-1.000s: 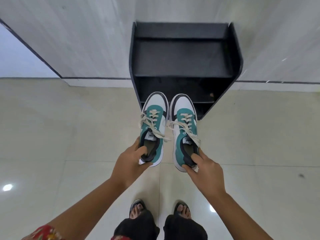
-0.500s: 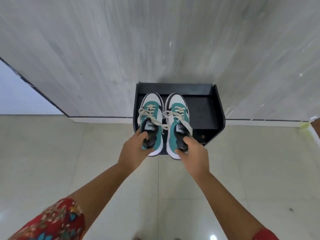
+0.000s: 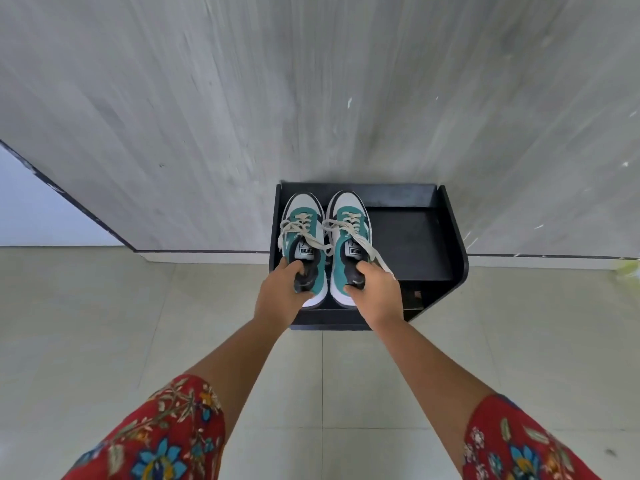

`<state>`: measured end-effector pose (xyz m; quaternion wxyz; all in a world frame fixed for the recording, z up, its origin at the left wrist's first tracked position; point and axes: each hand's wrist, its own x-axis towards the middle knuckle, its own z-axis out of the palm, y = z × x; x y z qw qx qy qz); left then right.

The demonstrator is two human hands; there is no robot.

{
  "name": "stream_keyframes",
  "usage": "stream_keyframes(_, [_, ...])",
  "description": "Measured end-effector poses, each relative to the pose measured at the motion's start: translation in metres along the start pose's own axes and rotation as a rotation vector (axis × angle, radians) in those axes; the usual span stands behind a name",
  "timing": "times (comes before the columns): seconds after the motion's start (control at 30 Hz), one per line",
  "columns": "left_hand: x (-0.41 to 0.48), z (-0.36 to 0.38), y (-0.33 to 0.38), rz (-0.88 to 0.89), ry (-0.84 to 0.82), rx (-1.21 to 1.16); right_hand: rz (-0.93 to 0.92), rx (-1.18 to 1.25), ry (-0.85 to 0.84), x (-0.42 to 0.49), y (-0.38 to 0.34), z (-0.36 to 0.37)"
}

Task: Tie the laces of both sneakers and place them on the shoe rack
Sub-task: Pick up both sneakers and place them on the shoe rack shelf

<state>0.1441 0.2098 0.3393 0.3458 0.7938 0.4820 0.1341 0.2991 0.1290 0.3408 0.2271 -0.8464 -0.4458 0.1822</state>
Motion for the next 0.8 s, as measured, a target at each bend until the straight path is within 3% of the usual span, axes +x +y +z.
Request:
stream_keyframes(0.67, [-0.004,0.008,-0.006,-0.093,-0.028,0.003,0.167,0.118,-0.035,-0.012,-0.002,0.008])
stream_keyframes(0.8, [-0.019,-0.013,0.011,-0.136,0.054,0.108,0.134,0.034,0.086,-0.029,-0.014,-0.021])
